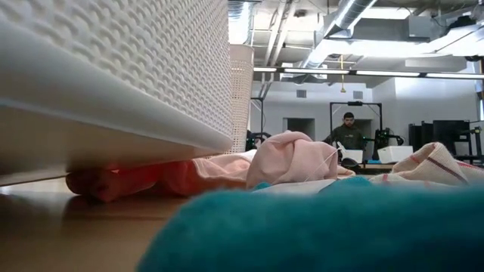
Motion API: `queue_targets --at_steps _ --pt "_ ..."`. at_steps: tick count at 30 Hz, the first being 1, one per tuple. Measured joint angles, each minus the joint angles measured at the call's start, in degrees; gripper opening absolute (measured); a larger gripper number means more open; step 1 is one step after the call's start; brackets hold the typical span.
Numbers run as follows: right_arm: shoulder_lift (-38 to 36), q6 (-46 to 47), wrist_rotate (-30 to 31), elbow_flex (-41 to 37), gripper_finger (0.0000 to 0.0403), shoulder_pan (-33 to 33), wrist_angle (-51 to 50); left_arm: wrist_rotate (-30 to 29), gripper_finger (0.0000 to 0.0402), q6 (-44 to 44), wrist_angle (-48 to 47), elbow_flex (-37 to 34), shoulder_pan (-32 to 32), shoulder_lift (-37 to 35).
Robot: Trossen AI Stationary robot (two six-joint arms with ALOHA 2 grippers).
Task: Sort clothes
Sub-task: Put the white sock into the bottom white laundry bin, then put the light brown striped sock into the bottom white laundry bin
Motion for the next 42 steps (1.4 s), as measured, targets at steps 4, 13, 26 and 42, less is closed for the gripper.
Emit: queue_targets --at_steps 4,13,26,42 --pt "-0.10 0.06 -2.89 -0.02 0.0002 0.02 -0.30 0.00 0.0141 -0.36 -0.24 0.00 0.03 0.00" --pt "-0.17 -0.22 -3.73 0.00 0.0002 0.12 -4.77 0.02 0.0141 -0.69 -0.20 0.00 0.07 0.02" --pt "-0.20 2.18 -3.71 0.00 0.0059 -0.02 -8.06 0.02 0.0141 -1.37 -0.15 0.00 0.09 0.02" --pt "-1.78 2.27 -2.43 -0.04 0.0205 0.00 -8.12 0.02 0.0141 -1.65 -0.18 0.00 0.09 0.02"
